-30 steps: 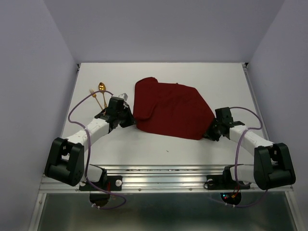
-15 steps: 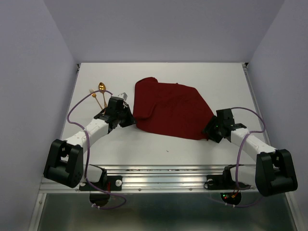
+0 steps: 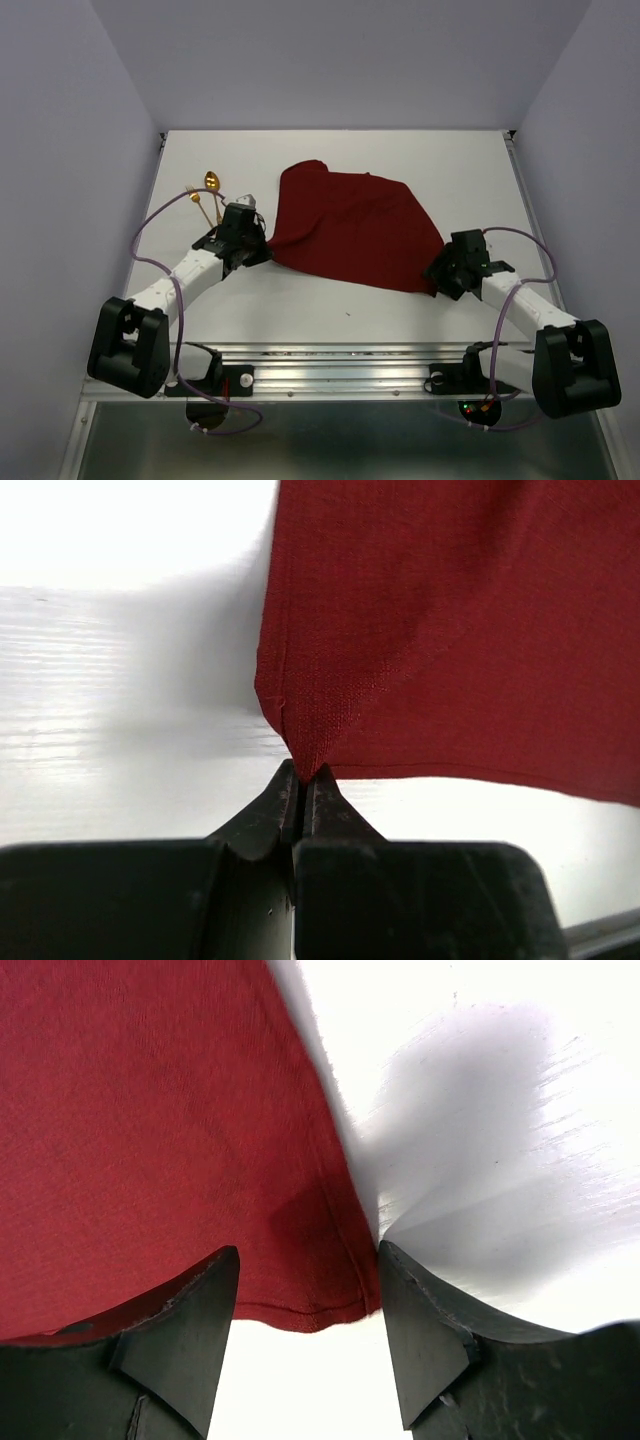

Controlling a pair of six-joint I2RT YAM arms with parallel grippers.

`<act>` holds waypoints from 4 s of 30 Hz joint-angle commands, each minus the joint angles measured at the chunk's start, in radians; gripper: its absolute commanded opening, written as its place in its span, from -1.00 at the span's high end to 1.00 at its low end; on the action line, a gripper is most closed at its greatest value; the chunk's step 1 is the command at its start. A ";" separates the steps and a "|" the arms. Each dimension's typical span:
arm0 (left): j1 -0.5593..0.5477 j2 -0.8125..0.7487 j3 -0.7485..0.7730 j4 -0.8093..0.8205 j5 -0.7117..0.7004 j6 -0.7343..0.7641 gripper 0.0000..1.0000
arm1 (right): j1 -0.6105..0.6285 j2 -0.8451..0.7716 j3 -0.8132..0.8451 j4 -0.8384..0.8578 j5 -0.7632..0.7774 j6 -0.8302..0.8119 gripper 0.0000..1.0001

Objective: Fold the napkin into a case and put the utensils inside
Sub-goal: Flatten out the crumpled napkin at the center of the board.

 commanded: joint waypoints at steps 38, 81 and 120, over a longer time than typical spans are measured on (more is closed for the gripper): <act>0.002 -0.055 0.033 0.032 -0.051 -0.006 1.00 | 0.145 -0.054 -0.049 -0.067 0.088 0.142 0.94; 0.004 -0.276 1.156 -0.175 0.030 0.042 1.00 | 0.126 -0.200 1.521 -0.331 0.406 -0.443 0.99; 0.125 0.495 0.770 0.075 0.146 0.085 1.00 | 0.005 0.551 0.902 0.120 0.266 -0.265 0.99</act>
